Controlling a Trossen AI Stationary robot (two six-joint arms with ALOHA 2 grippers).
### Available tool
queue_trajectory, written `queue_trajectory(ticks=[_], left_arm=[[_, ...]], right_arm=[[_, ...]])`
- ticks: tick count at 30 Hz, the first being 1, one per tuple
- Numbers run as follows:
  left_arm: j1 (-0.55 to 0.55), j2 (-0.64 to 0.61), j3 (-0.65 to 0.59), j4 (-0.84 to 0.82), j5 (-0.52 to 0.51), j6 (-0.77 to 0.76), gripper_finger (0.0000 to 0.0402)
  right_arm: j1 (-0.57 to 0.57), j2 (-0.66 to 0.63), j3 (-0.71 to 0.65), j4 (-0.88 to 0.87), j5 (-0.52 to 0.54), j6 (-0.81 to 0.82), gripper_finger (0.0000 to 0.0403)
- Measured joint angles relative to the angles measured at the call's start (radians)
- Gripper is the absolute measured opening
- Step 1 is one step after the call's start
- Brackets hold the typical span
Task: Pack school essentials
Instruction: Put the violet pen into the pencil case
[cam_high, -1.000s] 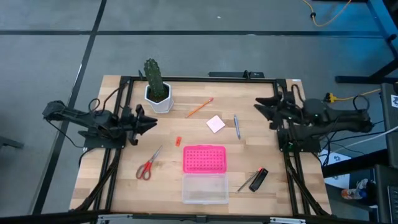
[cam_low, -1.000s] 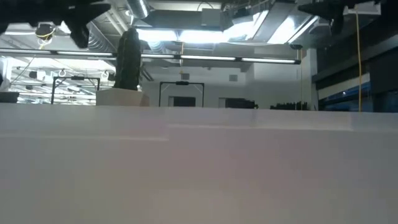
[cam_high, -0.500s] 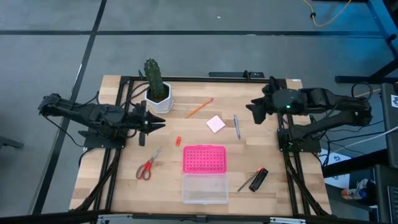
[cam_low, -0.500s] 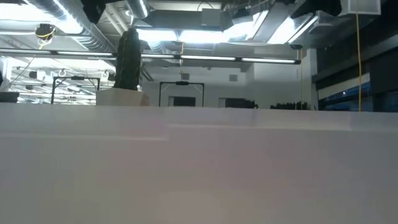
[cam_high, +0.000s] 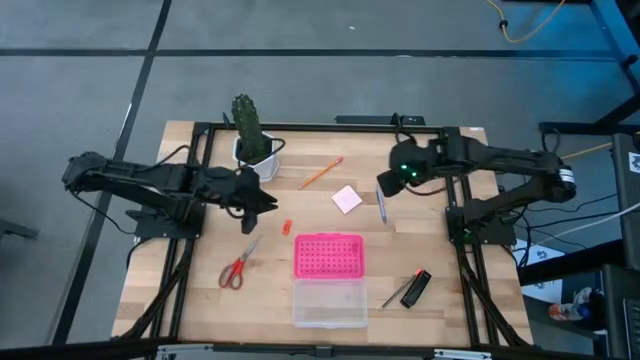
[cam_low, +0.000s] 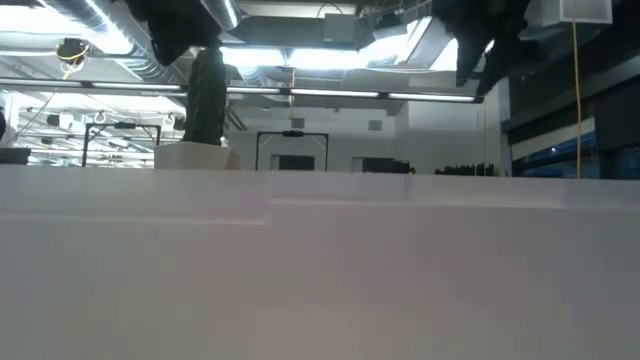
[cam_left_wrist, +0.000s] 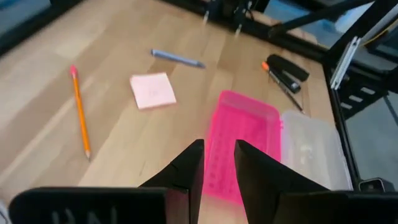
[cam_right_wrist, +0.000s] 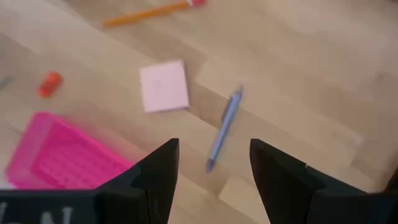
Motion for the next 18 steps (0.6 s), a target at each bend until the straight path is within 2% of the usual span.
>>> queue_trajectory(ticks=[7, 13, 18], left_arm=[[0.043, 0.085, 0.0, 0.0, 0.015, -0.006, 0.0083], [0.072, 0.12, 0.0, 0.0, 0.043, -0.046, 0.0083], [0.073, 0.12, 0.0, 0.001, 0.048, -0.047, 0.0083]], right_arm=[[-0.067, 0.106, -0.105, 0.059, -0.068, 0.004, 0.0198], [-0.112, 0.139, -0.273, 0.295, -0.165, -0.004, 0.0198], [-0.132, 0.139, -0.404, 0.456, -0.16, 0.021, 0.0198]])
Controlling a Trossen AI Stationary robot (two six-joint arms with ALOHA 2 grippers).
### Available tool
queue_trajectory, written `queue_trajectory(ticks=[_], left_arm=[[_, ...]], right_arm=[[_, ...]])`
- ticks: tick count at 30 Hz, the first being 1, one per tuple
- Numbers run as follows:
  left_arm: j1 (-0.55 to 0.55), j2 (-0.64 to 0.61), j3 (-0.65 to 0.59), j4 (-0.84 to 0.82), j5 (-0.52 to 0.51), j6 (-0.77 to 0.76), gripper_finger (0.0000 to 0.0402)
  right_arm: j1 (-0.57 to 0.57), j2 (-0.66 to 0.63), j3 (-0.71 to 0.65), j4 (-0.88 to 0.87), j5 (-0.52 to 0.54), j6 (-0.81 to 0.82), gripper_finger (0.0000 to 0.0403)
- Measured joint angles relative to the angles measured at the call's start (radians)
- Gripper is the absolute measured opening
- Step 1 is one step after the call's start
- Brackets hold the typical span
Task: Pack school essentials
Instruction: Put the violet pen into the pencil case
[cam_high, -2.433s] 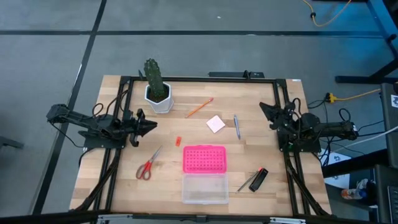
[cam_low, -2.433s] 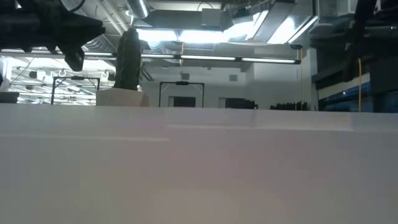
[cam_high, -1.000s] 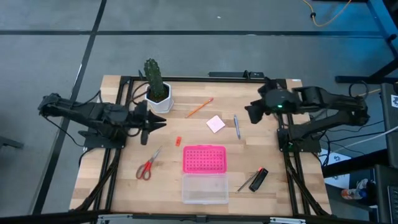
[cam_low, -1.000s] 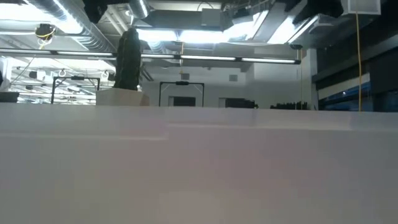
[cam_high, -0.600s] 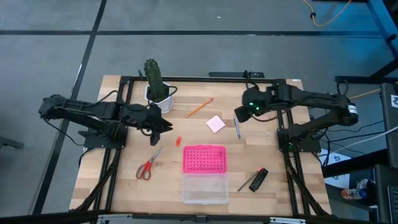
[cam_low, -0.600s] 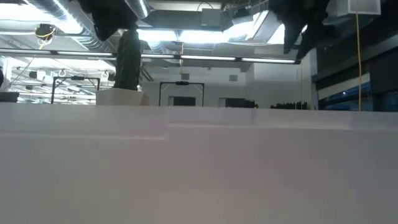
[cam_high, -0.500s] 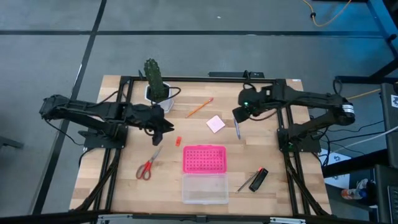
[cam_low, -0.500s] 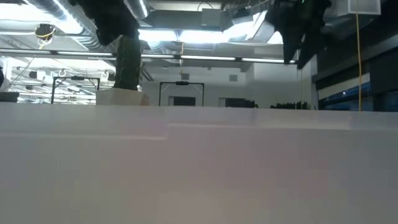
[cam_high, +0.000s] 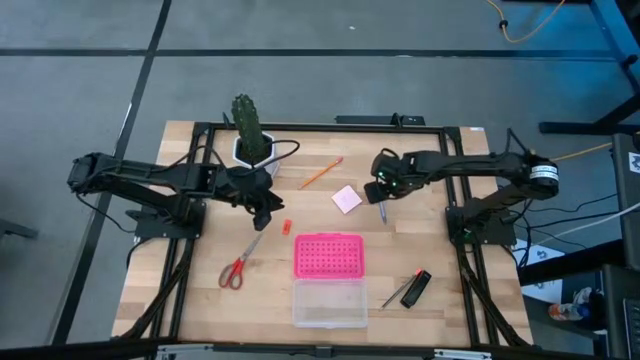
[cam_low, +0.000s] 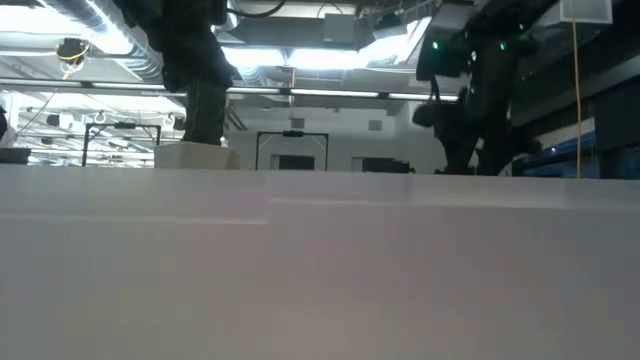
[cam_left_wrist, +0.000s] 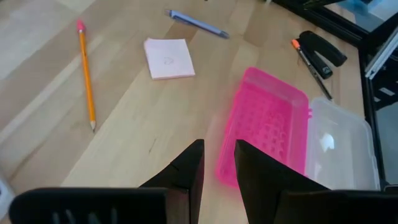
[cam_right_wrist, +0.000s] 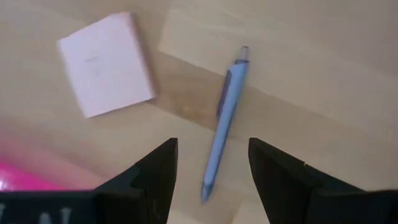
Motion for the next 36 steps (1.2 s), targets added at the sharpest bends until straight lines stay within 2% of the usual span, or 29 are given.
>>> queue_trajectory(ticks=[8, 18, 24, 28, 36], left_arm=[[0.0, 0.0, 0.0, 0.005, -0.04, 0.0, 0.0083], [0.0, 0.0, 0.0, 0.004, -0.054, 0.0, 0.0083], [0.0, 0.0, 0.0, 0.004, -0.055, 0.001, 0.0083], [0.0, 0.0, 0.0, 0.004, -0.06, 0.001, 0.0083], [0.0, 0.0, 0.0, 0.004, -0.11, 0.002, 0.0083]], right_arm=[[0.005, 0.059, -0.082, 0.104, 0.017, 0.026, 0.0198], [0.029, 0.239, -0.018, 0.121, 0.045, 0.038, 0.0198], [0.03, 0.279, -0.01, 0.109, 0.054, 0.051, 0.0195], [0.03, 0.276, -0.012, 0.106, 0.065, 0.052, 0.0167], [0.03, 0.276, -0.013, 0.1, 0.077, 0.079, 0.0062]])
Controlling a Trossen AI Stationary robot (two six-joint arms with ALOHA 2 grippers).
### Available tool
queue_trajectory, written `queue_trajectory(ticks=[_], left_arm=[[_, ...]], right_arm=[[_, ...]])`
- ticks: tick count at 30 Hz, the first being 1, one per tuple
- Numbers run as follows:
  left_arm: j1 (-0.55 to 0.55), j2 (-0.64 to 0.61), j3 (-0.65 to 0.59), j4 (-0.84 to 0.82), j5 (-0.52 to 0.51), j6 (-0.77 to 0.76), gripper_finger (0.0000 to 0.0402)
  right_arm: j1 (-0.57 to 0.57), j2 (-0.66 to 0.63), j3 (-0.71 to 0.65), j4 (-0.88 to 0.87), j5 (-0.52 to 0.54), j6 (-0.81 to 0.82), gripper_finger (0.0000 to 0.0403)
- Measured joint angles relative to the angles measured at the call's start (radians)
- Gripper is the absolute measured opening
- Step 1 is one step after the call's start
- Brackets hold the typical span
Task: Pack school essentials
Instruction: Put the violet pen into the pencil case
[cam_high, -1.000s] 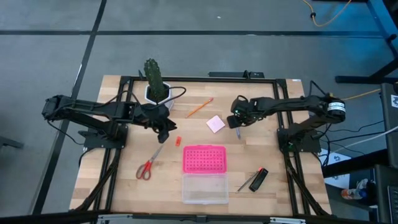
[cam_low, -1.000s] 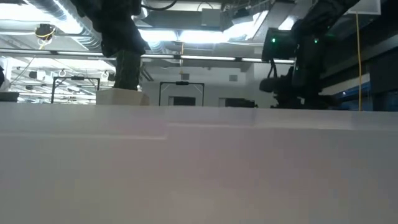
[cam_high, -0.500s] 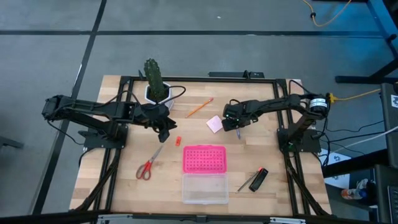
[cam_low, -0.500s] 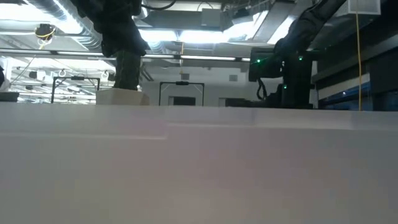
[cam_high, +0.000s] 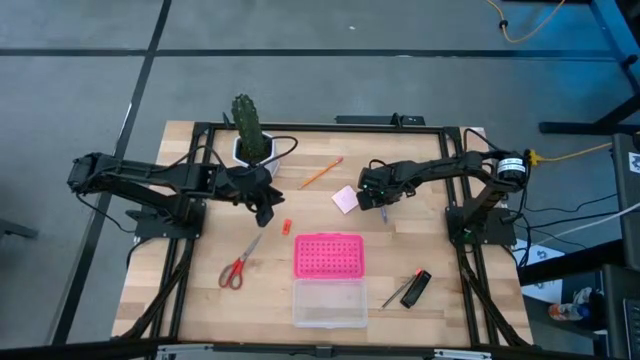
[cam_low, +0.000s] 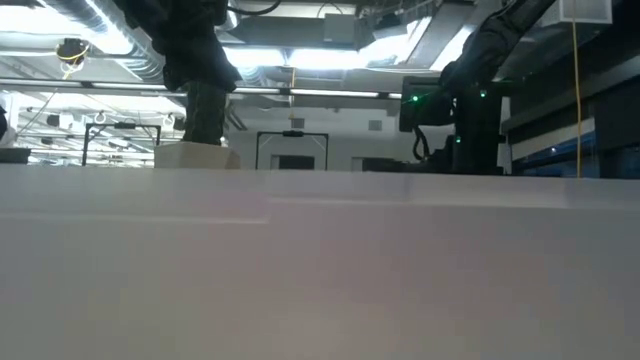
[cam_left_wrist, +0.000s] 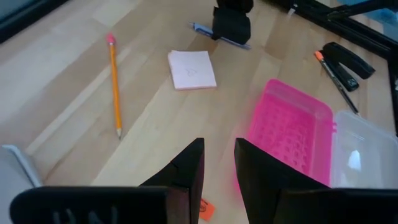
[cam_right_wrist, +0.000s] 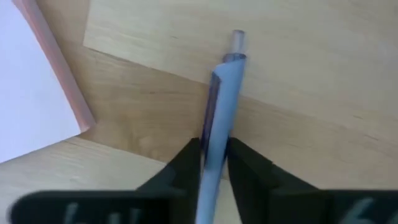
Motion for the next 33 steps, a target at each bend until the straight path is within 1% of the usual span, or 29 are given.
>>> queue_trajectory(ticks=[3, 8, 11, 14, 17, 21, 25, 28, 31, 33], left_arm=[[0.0, 0.0, 0.0, 0.0, -0.006, 0.0, 0.0083], [0.0, 0.0, 0.0, 0.0, -0.006, 0.0, 0.0083], [0.0, 0.0, 0.0, 0.0, -0.006, 0.0, 0.0083], [0.0, 0.0, 0.0, 0.0, -0.006, 0.0, 0.0083], [0.0, 0.0, 0.0, 0.0, -0.006, 0.0, 0.0083], [0.0, 0.0, 0.0, 0.0, -0.006, 0.0, 0.0083], [0.0, 0.0, 0.0, 0.0, -0.006, 0.0, 0.0083], [0.0, 0.0, 0.0, 0.0, -0.006, 0.0, 0.0083], [0.0, 0.0, 0.0, 0.0, -0.006, 0.0, 0.0083], [0.0, 0.0, 0.0, 0.0, -0.006, -0.001, 0.0083]], right_arm=[[0.0, 0.0, 0.0, -0.001, -0.003, 0.0, 0.0036], [0.009, -0.021, -0.003, 0.0, -0.012, -0.005, 0.0036], [0.028, -0.063, -0.007, -0.016, -0.032, -0.003, 0.0036], [0.059, -0.126, 0.021, 0.002, -0.034, -0.004, 0.0036], [0.106, -0.175, 0.045, 0.002, -0.028, -0.012, 0.0036], [0.196, -0.221, 0.108, 0.073, -0.05, -0.076, 0.0036], [0.288, -0.215, 0.162, 0.18, -0.11, -0.182, 0.0036], [0.353, -0.202, 0.19, 0.266, -0.116, -0.23, 0.0036], [0.409, -0.174, 0.198, 0.31, -0.118, -0.273, 0.0036], [0.443, -0.155, 0.201, 0.338, -0.144, -0.3, 0.0036]])
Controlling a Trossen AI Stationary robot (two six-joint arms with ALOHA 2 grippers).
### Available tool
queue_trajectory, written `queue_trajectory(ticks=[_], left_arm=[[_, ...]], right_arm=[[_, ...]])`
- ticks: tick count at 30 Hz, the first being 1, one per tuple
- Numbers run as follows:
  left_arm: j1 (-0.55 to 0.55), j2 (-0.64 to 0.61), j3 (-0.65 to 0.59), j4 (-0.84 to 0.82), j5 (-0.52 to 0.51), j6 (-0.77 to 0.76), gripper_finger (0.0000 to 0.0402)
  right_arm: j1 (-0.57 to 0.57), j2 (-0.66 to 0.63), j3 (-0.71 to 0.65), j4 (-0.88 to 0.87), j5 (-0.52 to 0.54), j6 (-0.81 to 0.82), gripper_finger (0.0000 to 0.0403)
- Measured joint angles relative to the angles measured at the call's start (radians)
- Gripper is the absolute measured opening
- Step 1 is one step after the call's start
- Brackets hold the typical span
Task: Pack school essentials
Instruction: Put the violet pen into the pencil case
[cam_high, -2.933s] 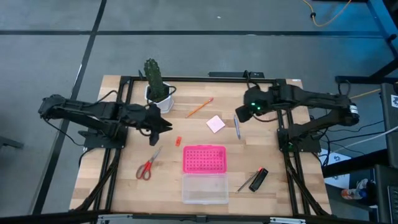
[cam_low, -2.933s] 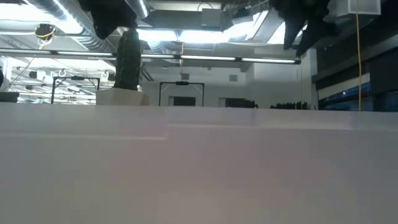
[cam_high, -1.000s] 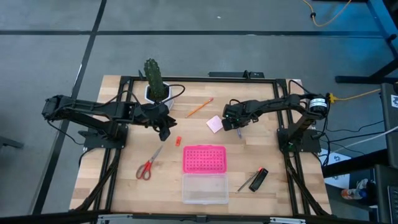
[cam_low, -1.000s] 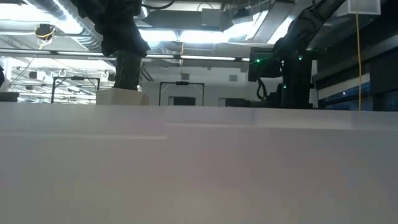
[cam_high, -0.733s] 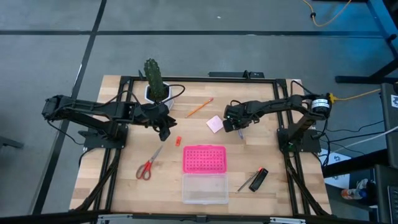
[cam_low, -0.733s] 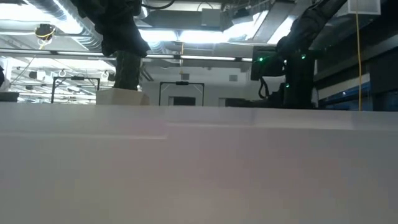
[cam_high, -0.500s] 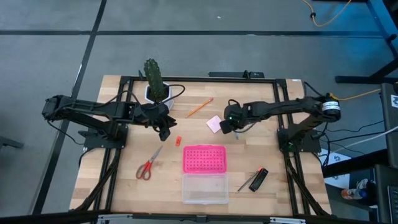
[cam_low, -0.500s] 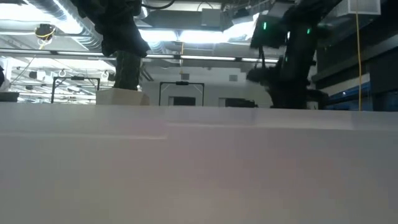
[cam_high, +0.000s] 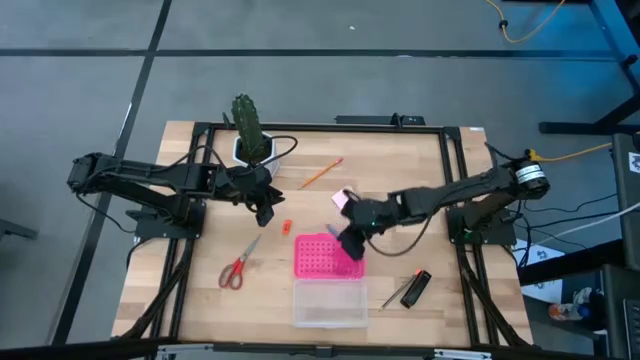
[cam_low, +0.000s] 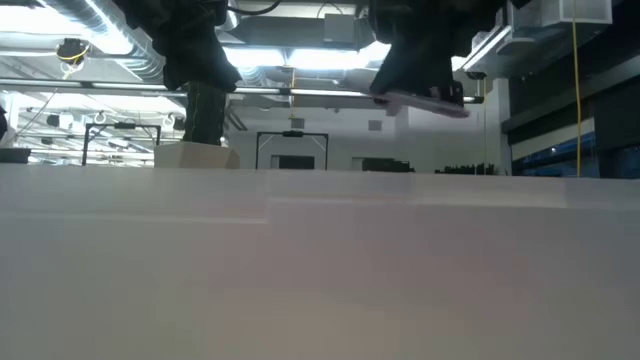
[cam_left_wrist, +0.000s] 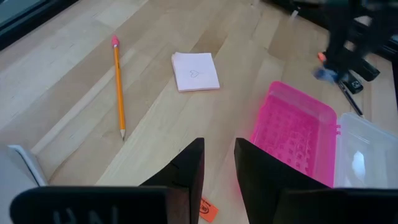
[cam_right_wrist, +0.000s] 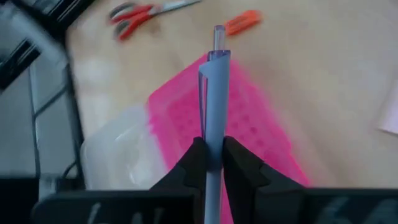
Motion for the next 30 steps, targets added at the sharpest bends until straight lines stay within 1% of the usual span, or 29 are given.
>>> queue_trajectory(ticks=[3, 5, 7, 10, 13, 16, 19, 24, 27, 30], left_arm=[[0.0, 0.0, 0.0, 0.003, 0.0, 0.0, 0.0083], [0.0, 0.0, 0.0, 0.003, 0.0, 0.0, 0.0083], [0.0, 0.0, 0.0, 0.005, 0.0, 0.0, 0.0083], [0.0, 0.0, 0.0, 0.008, 0.0, 0.0, 0.0083], [0.0, 0.0, 0.0, 0.009, 0.0, 0.0, 0.0083], [0.0, 0.0, 0.0, 0.01, 0.0, 0.0, 0.0083], [0.0, 0.0, 0.0, 0.015, 0.0, 0.0, 0.0083], [0.0, 0.0, 0.0, 0.026, 0.0, 0.0, 0.0083], [0.0, 0.0, 0.0, 0.026, 0.0, 0.0, 0.0083], [-0.001, 0.0, 0.0, 0.025, 0.0, 0.0, 0.0083]], right_arm=[[0.048, 0.05, 0.001, 0.032, -0.086, -0.008, 0.0036], [0.079, 0.09, 0.001, 0.088, -0.148, -0.022, 0.0036], [0.107, 0.123, 0.001, 0.15, -0.187, -0.051, 0.0036], [0.136, 0.164, 0.001, 0.216, -0.207, -0.072, 0.0036], [0.146, 0.184, 0.001, 0.257, -0.208, -0.043, 0.004], [0.151, 0.202, 0.002, 0.26, -0.226, -0.013, 0.0061], [0.152, 0.216, 0.001, 0.278, -0.256, 0.005, 0.0096], [0.152, 0.229, 0.0, 0.314, -0.258, 0.004, 0.0147], [0.148, 0.217, 0.001, 0.299, -0.259, 0.003, 0.0158], [0.132, 0.181, 0.001, 0.265, -0.318, 0.035, 0.0161]])
